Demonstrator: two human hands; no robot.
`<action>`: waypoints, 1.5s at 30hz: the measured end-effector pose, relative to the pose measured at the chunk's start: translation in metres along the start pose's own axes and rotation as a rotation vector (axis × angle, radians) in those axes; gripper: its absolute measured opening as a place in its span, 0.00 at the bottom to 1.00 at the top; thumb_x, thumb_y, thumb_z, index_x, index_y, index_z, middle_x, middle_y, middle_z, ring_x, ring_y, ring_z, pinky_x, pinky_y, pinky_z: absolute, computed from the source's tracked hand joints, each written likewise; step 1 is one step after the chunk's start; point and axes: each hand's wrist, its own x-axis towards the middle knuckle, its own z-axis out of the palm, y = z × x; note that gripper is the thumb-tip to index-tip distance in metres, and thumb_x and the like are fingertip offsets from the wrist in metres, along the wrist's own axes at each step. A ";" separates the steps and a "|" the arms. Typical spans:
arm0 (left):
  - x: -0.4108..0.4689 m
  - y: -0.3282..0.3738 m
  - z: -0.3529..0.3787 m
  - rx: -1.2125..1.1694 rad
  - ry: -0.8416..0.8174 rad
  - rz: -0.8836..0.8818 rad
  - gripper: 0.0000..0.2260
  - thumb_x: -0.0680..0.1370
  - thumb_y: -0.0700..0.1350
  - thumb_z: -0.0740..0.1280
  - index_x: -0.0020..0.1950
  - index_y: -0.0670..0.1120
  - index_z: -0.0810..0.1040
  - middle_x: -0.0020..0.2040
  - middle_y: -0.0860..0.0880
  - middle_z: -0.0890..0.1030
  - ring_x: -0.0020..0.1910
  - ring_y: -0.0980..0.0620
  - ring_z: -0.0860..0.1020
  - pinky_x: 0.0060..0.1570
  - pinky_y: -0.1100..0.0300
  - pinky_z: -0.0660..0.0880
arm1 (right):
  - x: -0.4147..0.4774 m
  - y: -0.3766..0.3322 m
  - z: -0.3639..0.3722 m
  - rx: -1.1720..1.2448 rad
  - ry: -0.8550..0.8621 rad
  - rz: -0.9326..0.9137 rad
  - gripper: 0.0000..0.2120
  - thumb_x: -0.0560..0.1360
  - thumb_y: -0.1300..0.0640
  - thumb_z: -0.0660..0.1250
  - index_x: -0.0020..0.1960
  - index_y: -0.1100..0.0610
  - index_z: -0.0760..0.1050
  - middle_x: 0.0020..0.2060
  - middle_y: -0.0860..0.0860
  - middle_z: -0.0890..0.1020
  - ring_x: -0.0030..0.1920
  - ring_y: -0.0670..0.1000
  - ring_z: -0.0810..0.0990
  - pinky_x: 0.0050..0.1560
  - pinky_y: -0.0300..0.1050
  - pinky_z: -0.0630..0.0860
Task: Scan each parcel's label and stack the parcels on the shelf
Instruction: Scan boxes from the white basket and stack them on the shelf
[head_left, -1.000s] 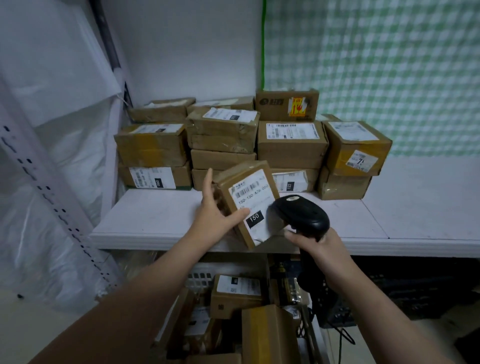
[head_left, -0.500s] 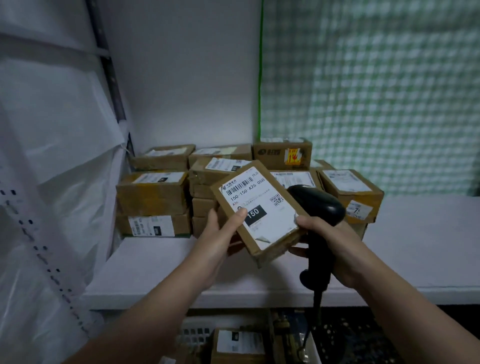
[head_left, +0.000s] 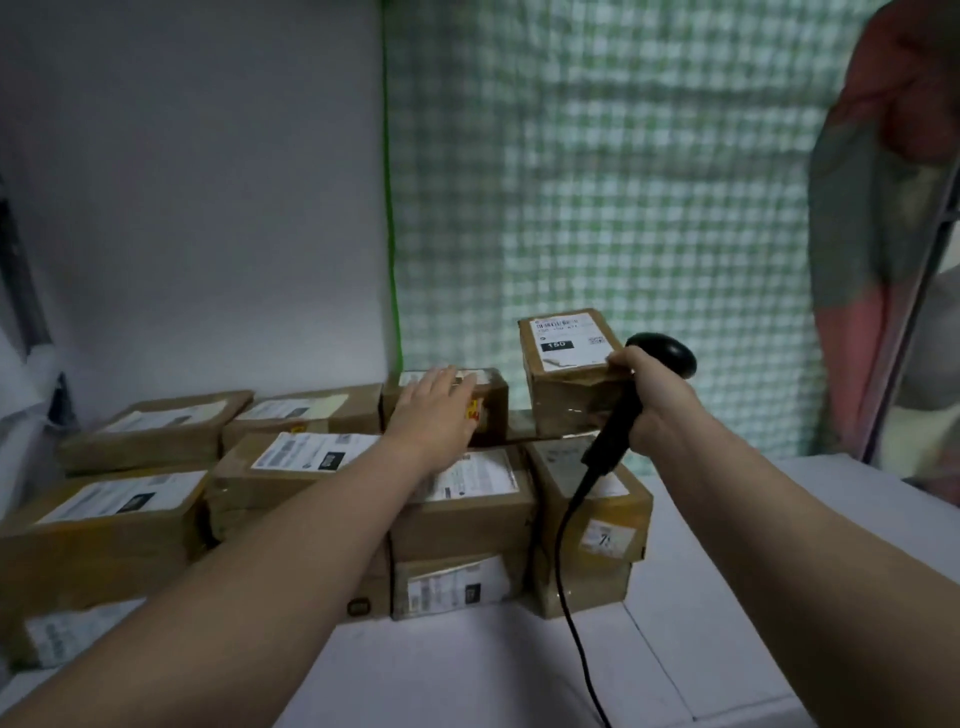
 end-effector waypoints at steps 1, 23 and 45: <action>0.013 -0.004 0.007 0.089 -0.031 0.008 0.26 0.83 0.51 0.54 0.79 0.50 0.48 0.79 0.47 0.50 0.78 0.46 0.47 0.75 0.47 0.45 | 0.011 0.000 0.004 -0.010 0.028 0.016 0.17 0.70 0.58 0.73 0.57 0.59 0.77 0.51 0.56 0.83 0.50 0.56 0.83 0.51 0.52 0.80; 0.048 -0.019 0.034 0.191 0.027 -0.058 0.22 0.80 0.59 0.57 0.69 0.48 0.67 0.63 0.45 0.73 0.64 0.44 0.69 0.64 0.48 0.65 | 0.072 0.020 0.025 -0.122 0.006 0.135 0.09 0.75 0.59 0.70 0.46 0.61 0.70 0.49 0.56 0.81 0.54 0.57 0.82 0.59 0.57 0.77; -0.300 0.005 0.062 -0.279 -0.072 -0.101 0.20 0.80 0.53 0.61 0.71 0.47 0.69 0.68 0.48 0.71 0.68 0.47 0.66 0.66 0.55 0.62 | -0.168 0.215 -0.092 -0.769 -0.641 0.347 0.04 0.76 0.63 0.68 0.49 0.63 0.75 0.34 0.58 0.79 0.28 0.53 0.77 0.27 0.42 0.75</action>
